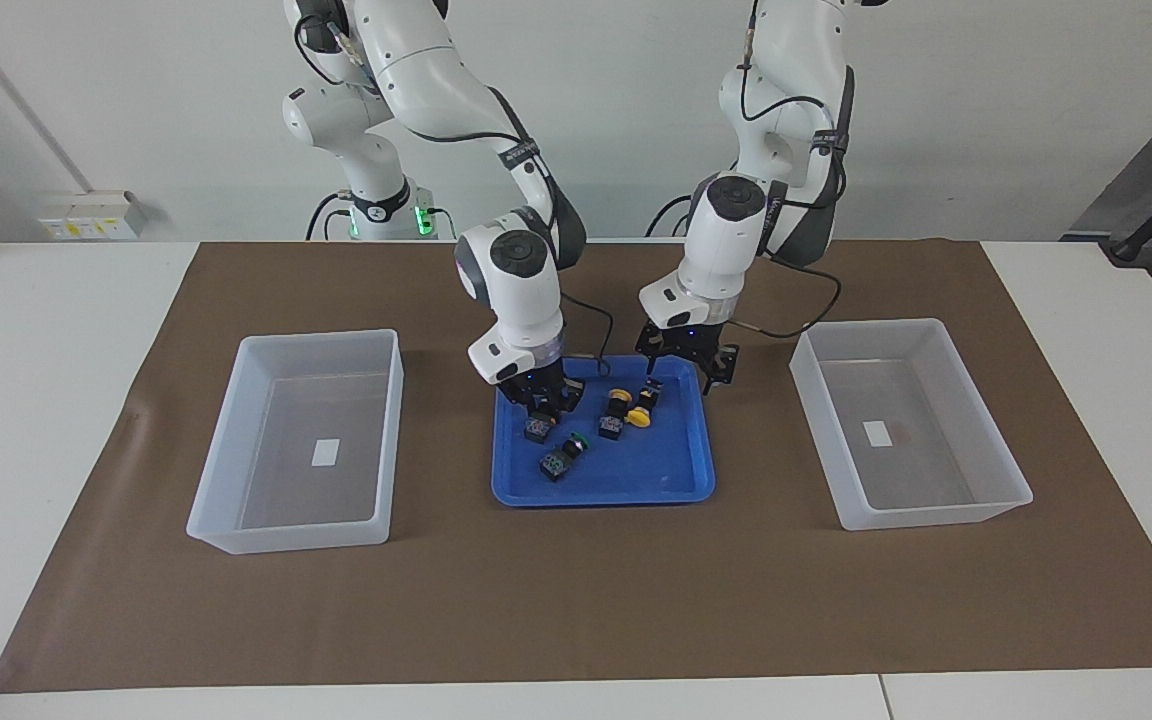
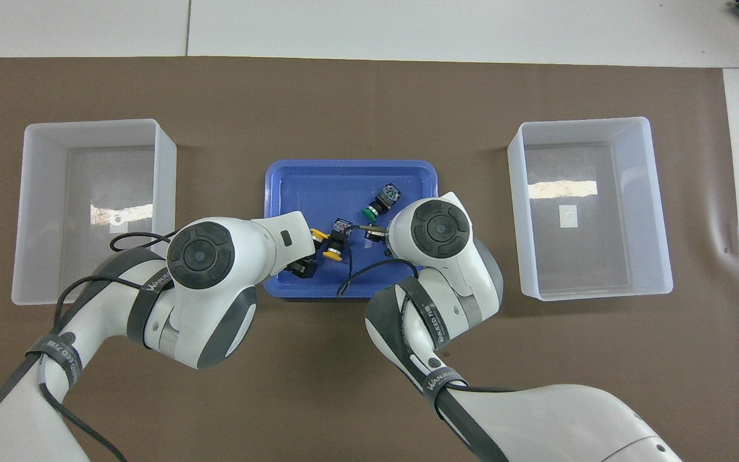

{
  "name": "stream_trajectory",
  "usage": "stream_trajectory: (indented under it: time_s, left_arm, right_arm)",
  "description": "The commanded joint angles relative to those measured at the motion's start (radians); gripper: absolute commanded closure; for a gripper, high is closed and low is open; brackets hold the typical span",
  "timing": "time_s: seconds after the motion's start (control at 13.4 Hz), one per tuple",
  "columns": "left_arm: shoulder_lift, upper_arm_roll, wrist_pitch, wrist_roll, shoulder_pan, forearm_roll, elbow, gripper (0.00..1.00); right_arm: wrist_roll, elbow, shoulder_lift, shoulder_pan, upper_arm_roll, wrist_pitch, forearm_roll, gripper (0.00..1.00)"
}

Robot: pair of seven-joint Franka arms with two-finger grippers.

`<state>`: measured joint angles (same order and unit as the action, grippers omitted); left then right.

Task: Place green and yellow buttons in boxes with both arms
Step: 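Grasp a green button with the right gripper while the left gripper grasps yellow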

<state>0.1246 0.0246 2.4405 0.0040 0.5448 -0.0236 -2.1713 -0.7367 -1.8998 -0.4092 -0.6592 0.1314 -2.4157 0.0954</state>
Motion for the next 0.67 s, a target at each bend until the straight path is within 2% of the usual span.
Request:
stream_trajectory:
  time_s: [0.0, 0.3, 0.45, 0.6]
  left_arm:
    - [0.015, 0.014, 0.022, 0.008, 0.029, -0.010, 0.008, 0.00]
    - [0.024, 0.014, 0.034, 0.008, 0.030, -0.010, 0.010, 0.00]
    - [0.029, 0.014, 0.043, 0.007, 0.032, -0.010, 0.010, 0.00]
    - [0.041, 0.014, 0.069, 0.005, 0.041, -0.010, 0.008, 0.00]
  right_arm:
    - [-0.022, 0.056, 0.024, 0.007, -0.001, 0.090, 0.017, 1.00]
    - [-0.064, 0.100, 0.170, 0.016, 0.011, 0.242, 0.011, 1.00]
    - [-0.015, 0.102, 0.208, 0.080, 0.013, 0.280, -0.008, 1.00]
    - [0.125, 0.101, 0.230, 0.157, 0.013, 0.299, -0.009, 1.00]
